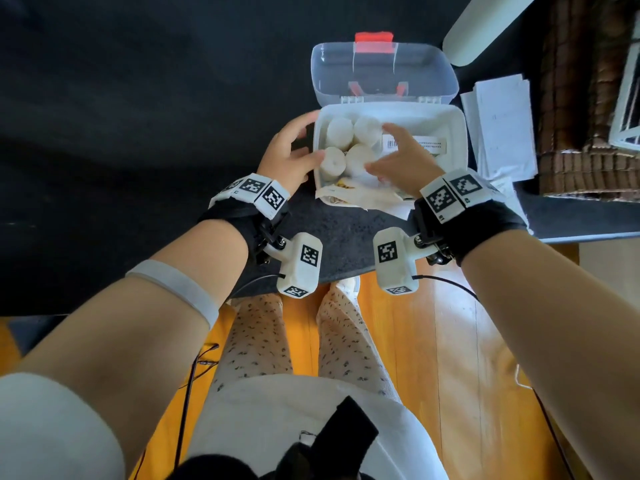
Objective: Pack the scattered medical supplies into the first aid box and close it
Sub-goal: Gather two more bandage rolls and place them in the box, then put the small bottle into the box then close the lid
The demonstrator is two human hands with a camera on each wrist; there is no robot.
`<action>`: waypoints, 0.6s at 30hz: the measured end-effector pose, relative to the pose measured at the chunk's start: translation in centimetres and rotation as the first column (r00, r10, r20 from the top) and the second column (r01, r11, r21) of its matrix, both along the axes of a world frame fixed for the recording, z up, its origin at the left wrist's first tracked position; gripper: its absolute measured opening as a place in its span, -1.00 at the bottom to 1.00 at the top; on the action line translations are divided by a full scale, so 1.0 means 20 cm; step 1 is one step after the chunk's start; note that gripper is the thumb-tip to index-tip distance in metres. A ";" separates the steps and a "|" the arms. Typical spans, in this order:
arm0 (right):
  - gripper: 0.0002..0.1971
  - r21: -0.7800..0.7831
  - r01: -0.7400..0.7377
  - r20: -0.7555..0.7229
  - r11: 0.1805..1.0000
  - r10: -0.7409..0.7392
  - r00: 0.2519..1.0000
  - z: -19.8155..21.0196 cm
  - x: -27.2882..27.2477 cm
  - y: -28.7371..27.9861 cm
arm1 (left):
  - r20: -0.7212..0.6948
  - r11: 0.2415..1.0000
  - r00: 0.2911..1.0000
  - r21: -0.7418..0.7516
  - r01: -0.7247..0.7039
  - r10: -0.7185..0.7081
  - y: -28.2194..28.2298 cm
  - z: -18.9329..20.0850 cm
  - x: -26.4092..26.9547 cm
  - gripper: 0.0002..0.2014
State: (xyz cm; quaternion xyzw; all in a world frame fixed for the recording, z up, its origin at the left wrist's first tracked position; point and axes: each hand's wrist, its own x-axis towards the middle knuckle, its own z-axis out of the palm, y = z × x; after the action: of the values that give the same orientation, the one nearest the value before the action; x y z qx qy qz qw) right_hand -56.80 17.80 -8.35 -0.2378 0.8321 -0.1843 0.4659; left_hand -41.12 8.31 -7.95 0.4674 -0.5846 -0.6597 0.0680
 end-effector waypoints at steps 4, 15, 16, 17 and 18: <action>-0.53 0.003 0.027 -0.064 1.000 -0.027 0.998 0.16 -0.02 -0.07 | 0.066 0.993 0.991 -0.012 -0.116 0.116 -0.13 0.15 0.11 -0.62; -0.87 -0.181 -0.249 -0.061 0.951 0.242 0.968 0.30 0.67 -1.01 | 0.119 0.876 0.869 -0.005 -0.482 0.479 -0.84 0.20 0.81 -0.69; -0.87 -0.178 -0.259 -0.050 0.949 0.254 0.966 0.27 0.76 -1.11 | 0.146 0.871 0.861 -0.021 -0.490 0.488 -0.92 0.17 0.91 -0.66; -0.88 -0.174 -0.270 -0.038 0.947 0.267 0.963 0.24 0.85 -1.20 | 0.181 0.868 0.851 -0.038 -0.495 0.493 -1.01 0.14 1.01 -0.64; -0.88 -0.170 -0.281 -0.031 0.945 0.280 0.959 0.21 0.93 -1.29 | 0.232 0.865 0.837 -0.038 -0.501 0.495 -1.09 0.12 1.10 -0.58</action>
State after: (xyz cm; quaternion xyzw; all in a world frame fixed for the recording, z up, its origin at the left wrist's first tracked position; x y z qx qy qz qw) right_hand -38.10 -8.07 -4.23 -0.3938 0.7722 -0.1866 0.4624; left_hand -19.03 -13.58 -5.59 0.6783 -0.4389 -0.5666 0.1620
